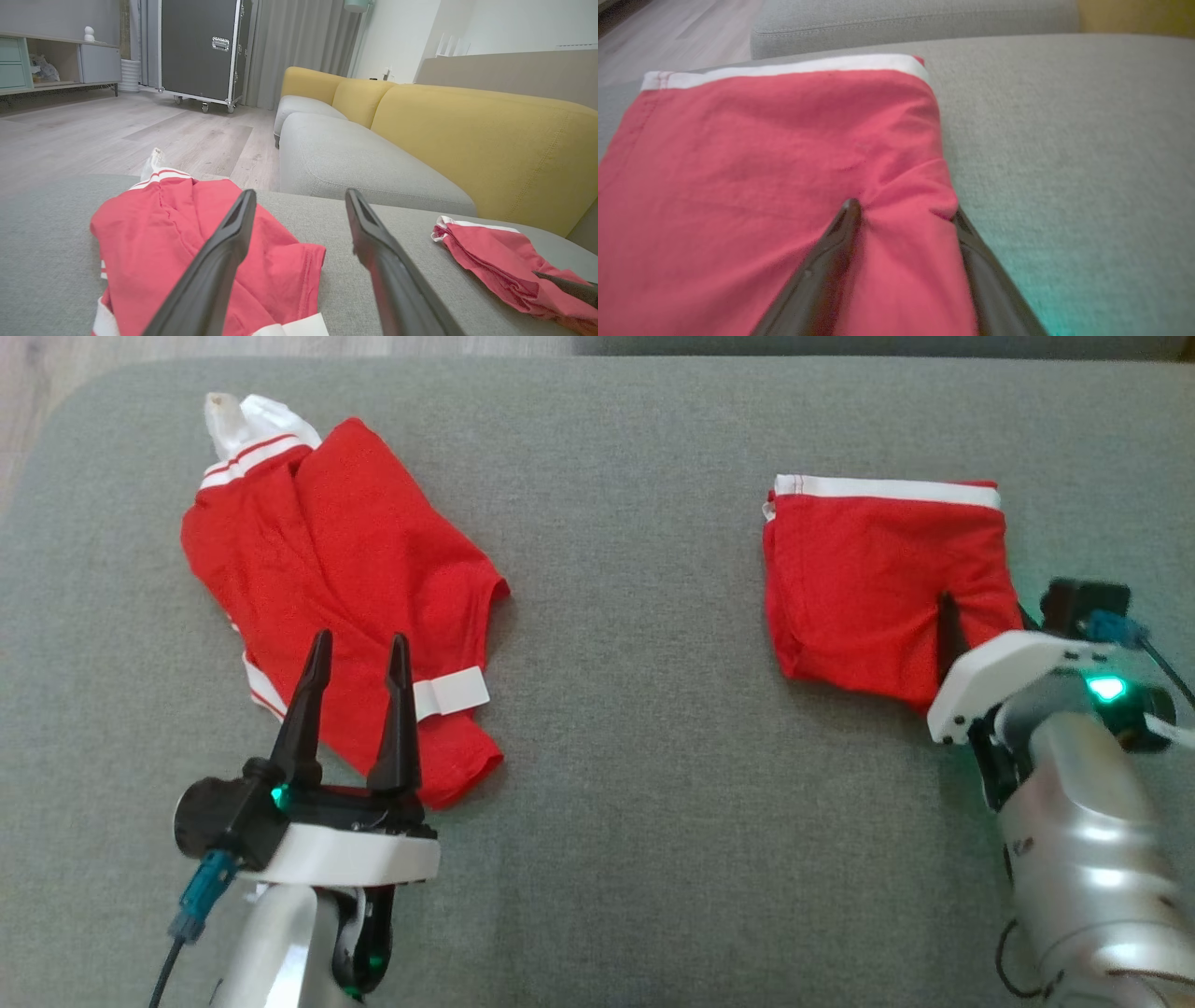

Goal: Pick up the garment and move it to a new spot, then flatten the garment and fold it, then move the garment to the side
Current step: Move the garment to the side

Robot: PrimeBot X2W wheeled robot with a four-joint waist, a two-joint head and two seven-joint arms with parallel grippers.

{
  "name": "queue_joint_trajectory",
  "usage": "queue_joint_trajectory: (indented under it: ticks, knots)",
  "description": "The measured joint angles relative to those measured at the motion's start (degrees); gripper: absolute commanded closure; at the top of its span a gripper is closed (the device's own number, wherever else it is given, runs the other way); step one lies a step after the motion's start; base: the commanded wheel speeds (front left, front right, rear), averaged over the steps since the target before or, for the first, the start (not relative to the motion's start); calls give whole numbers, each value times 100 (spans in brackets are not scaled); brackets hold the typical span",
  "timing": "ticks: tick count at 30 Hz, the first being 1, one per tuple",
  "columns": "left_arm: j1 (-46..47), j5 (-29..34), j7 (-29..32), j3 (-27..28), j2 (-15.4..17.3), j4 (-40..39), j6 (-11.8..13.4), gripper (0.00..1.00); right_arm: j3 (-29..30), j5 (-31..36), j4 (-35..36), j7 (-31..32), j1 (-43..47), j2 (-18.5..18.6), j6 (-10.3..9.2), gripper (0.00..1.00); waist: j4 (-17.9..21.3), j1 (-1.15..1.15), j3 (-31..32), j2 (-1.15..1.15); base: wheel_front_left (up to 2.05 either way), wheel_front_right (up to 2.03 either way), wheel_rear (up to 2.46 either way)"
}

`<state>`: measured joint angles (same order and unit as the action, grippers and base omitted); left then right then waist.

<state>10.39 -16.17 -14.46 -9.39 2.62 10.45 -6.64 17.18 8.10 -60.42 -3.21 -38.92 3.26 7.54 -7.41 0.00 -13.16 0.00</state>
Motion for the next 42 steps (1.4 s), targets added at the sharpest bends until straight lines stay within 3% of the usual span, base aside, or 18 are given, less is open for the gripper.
queue_joint_trajectory:
  ticks: [7, 13, 17, 22, 25, 28, 42]
  knots:
    - [21, -5, 0, 13, -1, 14, 0, 0, -108, 950, 93, -341, -185, -3, 0, 100, 182, 0, -59, 0, 0, 0, 0]
    - [30, -5, 0, 38, 0, 9, -1, 0, -634, 1438, 222, -393, -356, 160, 0, 100, 442, -1, 35, 0, 0, 0, 0]
    - [30, -5, 0, 47, -1, -53, -1, 0, -1138, 1502, 142, -330, -455, 658, 0, 100, 586, -1, 34, 0, 0, 0, 0]
    - [83, -5, 0, 40, -1, -69, -21, 0, -1459, 1569, 11, -264, -548, 1575, 0, 100, 598, 0, -75, 0, 0, 0, 0]
    - [149, -5, 0, 10, -2, -99, -44, 0, -1410, 1568, -69, -192, -616, 2126, 0, 100, 540, 0, -125, 0, 0, 0, 0]
    - [169, -5, 0, 8, -2, -107, -44, 0, -1294, 1570, -51, -124, -718, 2419, 0, 100, 476, 0, -204, 0, 0, 0, 0]
    - [233, 1, 0, 8, -3, -110, -49, 0, -591, 1915, 319, 148, -778, 2591, 0, 100, 305, 0, -404, 0, 0, 0, 0]
